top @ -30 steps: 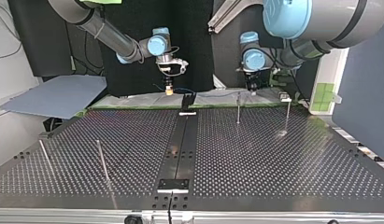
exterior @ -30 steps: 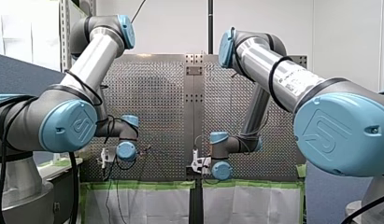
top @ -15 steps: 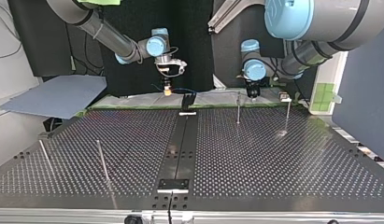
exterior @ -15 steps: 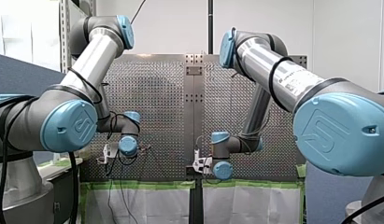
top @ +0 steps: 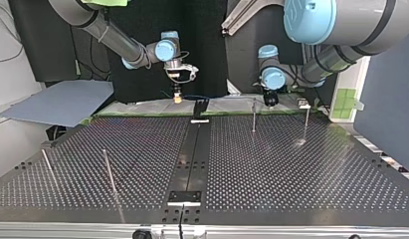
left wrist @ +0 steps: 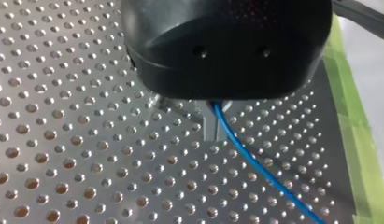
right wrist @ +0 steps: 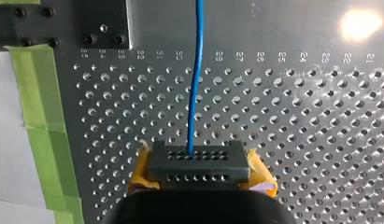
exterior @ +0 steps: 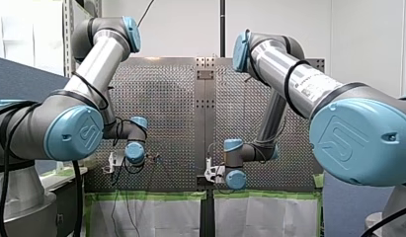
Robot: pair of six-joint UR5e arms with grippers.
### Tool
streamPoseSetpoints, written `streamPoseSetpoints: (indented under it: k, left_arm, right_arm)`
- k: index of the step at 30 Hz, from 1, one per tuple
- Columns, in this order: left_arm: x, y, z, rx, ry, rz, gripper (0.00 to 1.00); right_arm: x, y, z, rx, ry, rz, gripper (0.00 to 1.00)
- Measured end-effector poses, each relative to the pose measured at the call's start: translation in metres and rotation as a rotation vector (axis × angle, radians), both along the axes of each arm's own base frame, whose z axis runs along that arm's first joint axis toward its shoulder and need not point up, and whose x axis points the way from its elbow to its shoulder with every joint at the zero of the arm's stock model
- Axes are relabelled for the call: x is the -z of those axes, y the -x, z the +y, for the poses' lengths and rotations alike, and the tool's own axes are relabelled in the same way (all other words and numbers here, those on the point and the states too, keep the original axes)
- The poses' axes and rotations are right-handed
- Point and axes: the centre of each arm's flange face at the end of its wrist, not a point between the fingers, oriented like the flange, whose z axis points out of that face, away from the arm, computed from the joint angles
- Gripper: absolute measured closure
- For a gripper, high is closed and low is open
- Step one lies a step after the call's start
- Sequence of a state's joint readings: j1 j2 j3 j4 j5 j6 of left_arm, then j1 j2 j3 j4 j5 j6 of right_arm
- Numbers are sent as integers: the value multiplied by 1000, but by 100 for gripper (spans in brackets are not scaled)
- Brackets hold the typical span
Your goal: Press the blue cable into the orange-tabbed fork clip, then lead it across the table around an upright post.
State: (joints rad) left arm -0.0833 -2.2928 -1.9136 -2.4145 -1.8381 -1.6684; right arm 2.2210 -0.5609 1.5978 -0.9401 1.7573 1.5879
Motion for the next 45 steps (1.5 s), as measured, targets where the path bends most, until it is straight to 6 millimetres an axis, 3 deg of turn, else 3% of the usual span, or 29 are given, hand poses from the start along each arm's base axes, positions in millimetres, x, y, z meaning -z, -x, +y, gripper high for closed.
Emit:
streamPoseSetpoints:
  k: [15,26,36,45]
  left_arm:
    - [-3,-11,4,-5,56,-14,100]
    - [27,-21,7,-8,72,33,100]
    - [17,-47,10,-19,93,2,100]
    - [15,-51,14,-30,95,13,100]
  right_arm:
    - [-1,0,-3,2,4,1,100]
    - [-2,2,-7,10,5,5,100]
    - [-8,5,-25,29,8,-5,100]
    - [-14,3,-34,35,-4,3,100]
